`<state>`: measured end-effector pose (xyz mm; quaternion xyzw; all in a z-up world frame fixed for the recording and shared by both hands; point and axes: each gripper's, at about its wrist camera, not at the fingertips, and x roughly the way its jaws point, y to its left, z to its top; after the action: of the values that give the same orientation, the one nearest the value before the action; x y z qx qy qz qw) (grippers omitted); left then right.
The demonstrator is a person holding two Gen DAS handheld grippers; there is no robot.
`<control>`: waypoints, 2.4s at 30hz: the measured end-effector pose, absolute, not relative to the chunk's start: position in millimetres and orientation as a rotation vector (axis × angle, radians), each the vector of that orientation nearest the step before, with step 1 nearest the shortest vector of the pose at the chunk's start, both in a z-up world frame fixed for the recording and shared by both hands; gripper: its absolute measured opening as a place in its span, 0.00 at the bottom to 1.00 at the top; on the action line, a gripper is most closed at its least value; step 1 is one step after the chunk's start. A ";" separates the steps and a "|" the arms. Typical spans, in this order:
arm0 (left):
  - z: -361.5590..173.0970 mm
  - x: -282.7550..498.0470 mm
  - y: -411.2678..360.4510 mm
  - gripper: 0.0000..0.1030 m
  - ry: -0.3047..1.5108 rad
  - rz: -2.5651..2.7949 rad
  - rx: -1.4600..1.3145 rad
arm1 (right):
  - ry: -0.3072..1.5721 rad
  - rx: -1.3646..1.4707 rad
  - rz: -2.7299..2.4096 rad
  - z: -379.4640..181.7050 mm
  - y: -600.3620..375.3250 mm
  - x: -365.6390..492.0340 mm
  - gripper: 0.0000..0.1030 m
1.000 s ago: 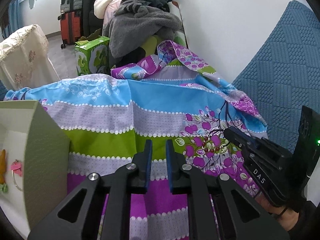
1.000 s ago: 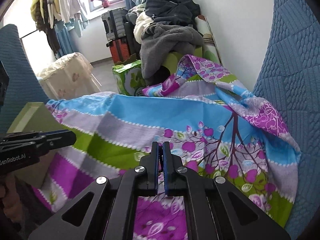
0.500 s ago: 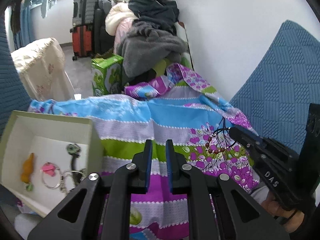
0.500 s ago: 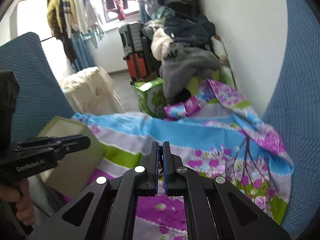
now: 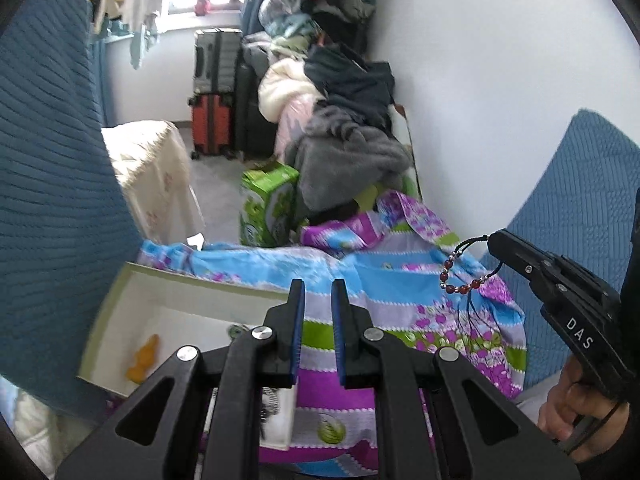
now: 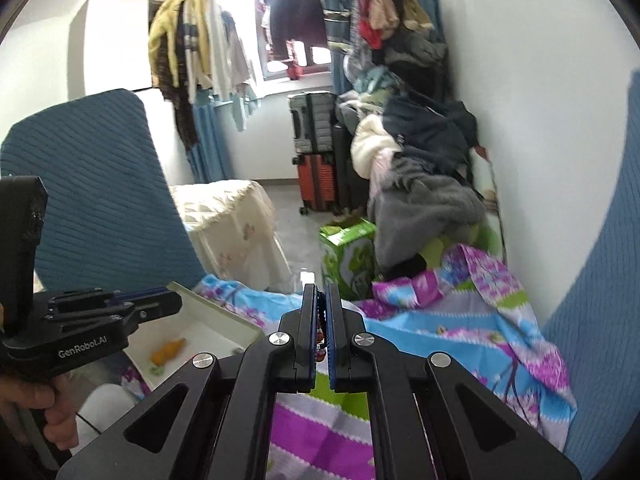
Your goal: Organize jewelry
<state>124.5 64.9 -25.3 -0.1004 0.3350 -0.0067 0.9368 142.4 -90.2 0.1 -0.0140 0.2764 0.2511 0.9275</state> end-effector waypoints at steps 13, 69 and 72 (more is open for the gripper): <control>-19.8 86.8 134.2 0.13 0.663 0.134 -0.233 | 0.575 -0.041 0.688 13.2 -8.9 139.4 0.02; 62.2 5.9 140.7 0.80 0.554 0.314 -0.231 | 0.535 -0.052 0.717 90.3 -24.6 100.1 0.70; 59.1 -1.6 133.4 0.83 0.560 0.322 -0.193 | 0.513 -0.043 0.713 96.6 -34.0 88.6 0.77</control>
<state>-1.6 133.4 59.1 -0.0947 0.2749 0.1578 0.9437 88.6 -34.0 96.6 -0.0209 0.2482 0.3452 0.9049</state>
